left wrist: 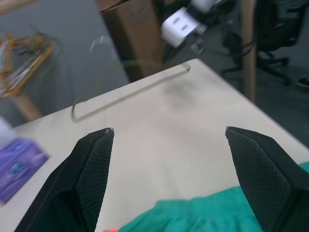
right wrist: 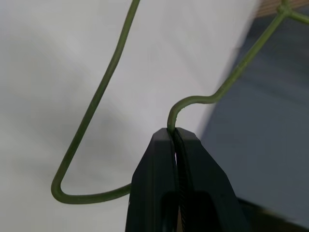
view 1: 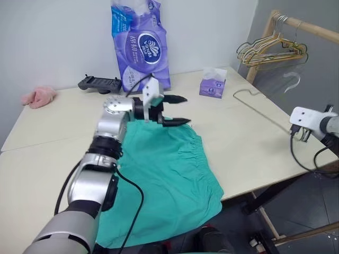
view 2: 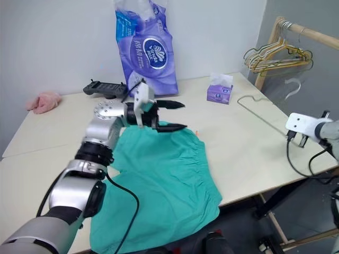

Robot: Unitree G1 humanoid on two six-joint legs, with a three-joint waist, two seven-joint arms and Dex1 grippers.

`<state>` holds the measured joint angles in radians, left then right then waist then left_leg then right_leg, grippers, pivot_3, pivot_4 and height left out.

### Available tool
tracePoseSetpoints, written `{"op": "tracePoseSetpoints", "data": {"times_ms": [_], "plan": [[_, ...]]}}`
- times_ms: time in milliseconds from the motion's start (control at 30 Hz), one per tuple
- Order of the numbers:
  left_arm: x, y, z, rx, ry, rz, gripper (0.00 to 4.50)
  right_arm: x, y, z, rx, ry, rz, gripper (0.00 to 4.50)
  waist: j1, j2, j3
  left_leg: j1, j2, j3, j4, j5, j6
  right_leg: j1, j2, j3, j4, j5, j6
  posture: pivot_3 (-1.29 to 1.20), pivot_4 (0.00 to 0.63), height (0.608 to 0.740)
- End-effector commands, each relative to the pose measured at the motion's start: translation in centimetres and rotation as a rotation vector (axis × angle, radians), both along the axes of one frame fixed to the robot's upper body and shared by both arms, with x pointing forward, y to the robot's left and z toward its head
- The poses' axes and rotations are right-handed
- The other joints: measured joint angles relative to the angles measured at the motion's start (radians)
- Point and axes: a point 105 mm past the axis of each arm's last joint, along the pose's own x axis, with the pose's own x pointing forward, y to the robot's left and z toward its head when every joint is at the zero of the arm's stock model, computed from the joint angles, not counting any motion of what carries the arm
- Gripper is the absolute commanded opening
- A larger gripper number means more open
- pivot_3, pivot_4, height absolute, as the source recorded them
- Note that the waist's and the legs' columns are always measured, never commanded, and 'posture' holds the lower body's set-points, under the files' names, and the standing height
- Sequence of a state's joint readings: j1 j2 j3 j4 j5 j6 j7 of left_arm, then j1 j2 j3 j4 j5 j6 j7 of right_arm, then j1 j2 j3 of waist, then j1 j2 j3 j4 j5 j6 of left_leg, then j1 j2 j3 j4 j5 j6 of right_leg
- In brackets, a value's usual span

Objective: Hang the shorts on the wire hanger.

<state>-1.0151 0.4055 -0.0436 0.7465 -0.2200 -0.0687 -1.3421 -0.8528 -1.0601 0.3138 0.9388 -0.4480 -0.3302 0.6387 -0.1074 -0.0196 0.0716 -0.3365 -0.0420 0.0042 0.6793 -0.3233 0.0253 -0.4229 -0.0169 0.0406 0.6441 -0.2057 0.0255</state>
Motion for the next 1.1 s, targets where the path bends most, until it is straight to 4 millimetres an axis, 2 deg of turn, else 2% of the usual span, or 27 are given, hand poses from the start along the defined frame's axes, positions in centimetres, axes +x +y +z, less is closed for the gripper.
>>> {"op": "tracePoseSetpoints", "data": {"times_ms": [33,133,200,467,633,733,900,1100], "plan": [[1.6,1.5,3.6,-0.021,-0.109,0.097,3.95,0.0,2.2,2.6,-0.27,-0.116,0.248,0.05,-0.002,0.0,0.0,0.0,0.0,0.0,0.0,0.0,0.0,0.0,0.0,0.0,0.0,-0.001,0.001,-0.13,0.02,0.74],[2.4,1.9,5.6,-0.053,-0.127,0.139,3.95,-0.4,3.3,2.4,-0.416,-0.133,0.38,0.05,-0.005,-0.001,0.0,0.0,-0.001,0.002,0.001,0.0,0.0,0.0,0.0,0.001,-0.001,-0.002,0.003,-0.13,0.012,0.74],[2.6,1.7,5.7,-0.04,-0.118,0.132,3.95,-0.1,4.6,2.8,-0.469,-0.177,0.456,0.05,-0.006,-0.001,0.0,0.0,-0.001,0.003,0.001,0.0,0.0,0.0,0.0,0.002,-0.001,-0.002,0.004,-0.12,0.008,0.74],[1.3,0.1,1.1,0.191,0.024,-0.032,3.95,1.2,12.5,6.8,-0.504,-0.396,0.704,0.05,-0.019,0.0,-0.001,-0.001,0.0,0.004,0.0,0.0,0.0,0.0,0.002,0.004,-0.001,-0.002,0.003,-0.13,0.004,0.74],[1.7,-0.8,0.4,0.249,-0.035,-0.013,3.95,1.0,15.9,8.4,-0.497,-0.461,0.787,0.05,-0.024,-0.001,-0.001,-0.002,0.0,0.002,0.001,0.0,0.0,-0.001,0.001,0.002,-0.001,0.0,0.0,-0.13,0.002,0.74],[1.7,-1.5,0.3,0.253,-0.049,-0.019,3.95,0.8,18.0,10.1,-0.487,-0.517,0.821,0.05,-0.025,-0.001,-0.001,-0.002,-0.001,0.002,0.001,0.0,0.001,-0.001,0.0,0.002,-0.001,0.0,0.0,-0.13,0.005,0.74],[1.8,-1.8,-0.6,0.288,-0.049,-0.015,3.95,0.4,19.7,11.5,-0.483,-0.55,0.838,0.05,-0.029,-0.001,-0.001,-0.002,0.0,0.001,0.001,0.0,0.001,-0.001,0.0,0.002,0.0,0.0,0.0,-0.13,0.005,0.74],[2.6,-0.9,-1.8,0.354,-0.073,0.065,3.95,0.0,20.1,12.4,-0.483,-0.568,0.834,0.05,-0.029,-0.001,-0.001,-0.002,-0.001,0.001,0.001,0.0,0.001,-0.001,0.0,0.001,0.0,0.001,0.0,-0.14,0.006,0.74]]}}
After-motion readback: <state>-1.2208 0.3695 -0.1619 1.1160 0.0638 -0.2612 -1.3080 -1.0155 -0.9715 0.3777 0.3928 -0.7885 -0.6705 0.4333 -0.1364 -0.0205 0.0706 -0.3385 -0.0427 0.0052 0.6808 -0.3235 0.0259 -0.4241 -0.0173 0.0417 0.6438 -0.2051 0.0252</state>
